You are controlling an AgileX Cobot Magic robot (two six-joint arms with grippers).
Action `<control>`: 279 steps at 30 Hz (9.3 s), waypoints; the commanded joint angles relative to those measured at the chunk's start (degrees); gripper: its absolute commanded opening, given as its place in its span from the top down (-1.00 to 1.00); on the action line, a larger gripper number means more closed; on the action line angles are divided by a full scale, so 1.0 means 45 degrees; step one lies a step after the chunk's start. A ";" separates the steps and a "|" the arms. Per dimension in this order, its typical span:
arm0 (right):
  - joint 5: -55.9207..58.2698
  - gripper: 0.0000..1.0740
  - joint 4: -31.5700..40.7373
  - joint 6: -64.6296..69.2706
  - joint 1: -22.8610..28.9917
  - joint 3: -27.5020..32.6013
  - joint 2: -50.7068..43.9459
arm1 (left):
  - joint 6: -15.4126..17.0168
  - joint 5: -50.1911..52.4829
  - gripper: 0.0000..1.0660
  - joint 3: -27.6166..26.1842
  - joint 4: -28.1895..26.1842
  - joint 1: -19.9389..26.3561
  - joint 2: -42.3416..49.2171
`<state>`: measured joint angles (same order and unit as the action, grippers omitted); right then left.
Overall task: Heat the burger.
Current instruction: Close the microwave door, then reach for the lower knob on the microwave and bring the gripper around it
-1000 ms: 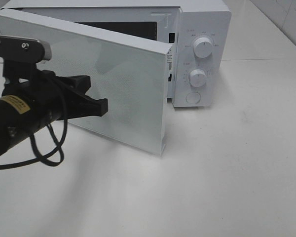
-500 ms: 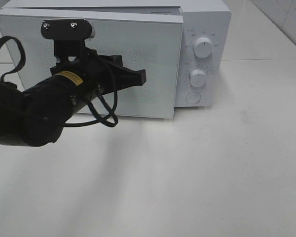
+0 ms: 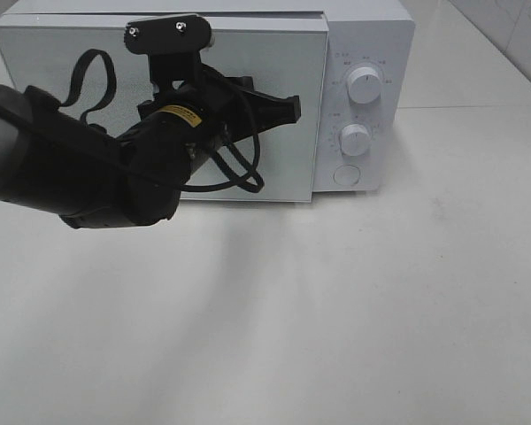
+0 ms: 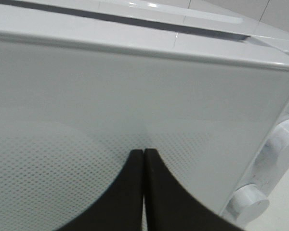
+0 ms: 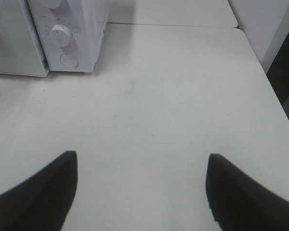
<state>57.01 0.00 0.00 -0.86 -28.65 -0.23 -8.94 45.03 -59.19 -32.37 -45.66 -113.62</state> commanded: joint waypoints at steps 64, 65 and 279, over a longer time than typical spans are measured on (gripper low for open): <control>-0.0025 -0.37 0.0000 0.0000 -0.0102 0.0025 -0.0344 | -0.2674 -1.8844 -0.85 -0.2279 -0.0522 -0.0280 0.3030; -0.0025 -0.37 0.0000 0.0000 -0.0102 0.0025 -0.0344 | -0.2674 -1.8844 -0.85 -0.2279 -0.0522 -0.0280 0.3030; -2.6700 -0.37 0.4800 -0.2534 0.3489 0.3374 1.8437 | 0.0802 -2.3670 -0.83 0.6506 0.5895 1.0784 2.5592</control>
<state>-60.96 20.28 -10.37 14.73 -13.52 82.96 -5.61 -62.11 -30.02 -5.79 2.69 0.34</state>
